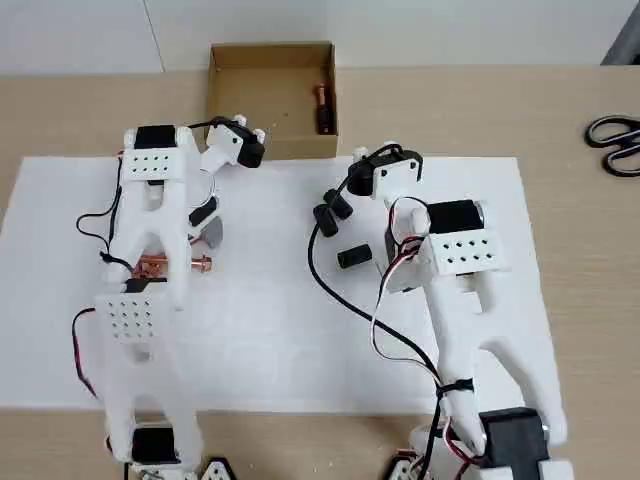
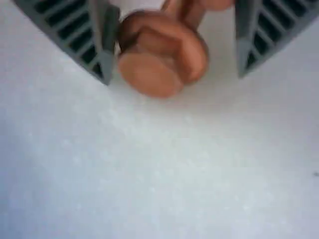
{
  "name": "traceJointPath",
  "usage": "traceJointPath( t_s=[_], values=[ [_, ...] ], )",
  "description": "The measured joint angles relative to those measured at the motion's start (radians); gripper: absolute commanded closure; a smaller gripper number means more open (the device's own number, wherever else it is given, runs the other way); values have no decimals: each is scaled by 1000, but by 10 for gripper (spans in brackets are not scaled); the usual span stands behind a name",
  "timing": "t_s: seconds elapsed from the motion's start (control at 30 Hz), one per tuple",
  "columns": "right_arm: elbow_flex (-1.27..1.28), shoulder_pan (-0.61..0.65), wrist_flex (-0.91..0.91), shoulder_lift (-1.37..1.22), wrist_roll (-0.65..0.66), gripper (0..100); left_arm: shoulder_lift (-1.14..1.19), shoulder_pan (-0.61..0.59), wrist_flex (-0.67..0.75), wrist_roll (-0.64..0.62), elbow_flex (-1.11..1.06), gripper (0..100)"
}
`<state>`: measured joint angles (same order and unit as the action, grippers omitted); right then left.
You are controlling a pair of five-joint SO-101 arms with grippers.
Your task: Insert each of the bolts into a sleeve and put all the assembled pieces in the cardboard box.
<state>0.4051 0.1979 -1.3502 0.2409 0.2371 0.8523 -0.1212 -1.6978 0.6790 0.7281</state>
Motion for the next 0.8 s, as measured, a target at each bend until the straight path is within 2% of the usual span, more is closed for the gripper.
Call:
traceJointPath(
  t_s=[0.3,0.53,0.8],
  values=[
    [0,0,0,0,0,995,0,0,-9,-2,6,899],
    [0,0,0,0,0,995,8,-3,-15,-89,103,899],
    [0,-2,0,0,0,995,8,110,-34,-176,158,899]
  ],
)
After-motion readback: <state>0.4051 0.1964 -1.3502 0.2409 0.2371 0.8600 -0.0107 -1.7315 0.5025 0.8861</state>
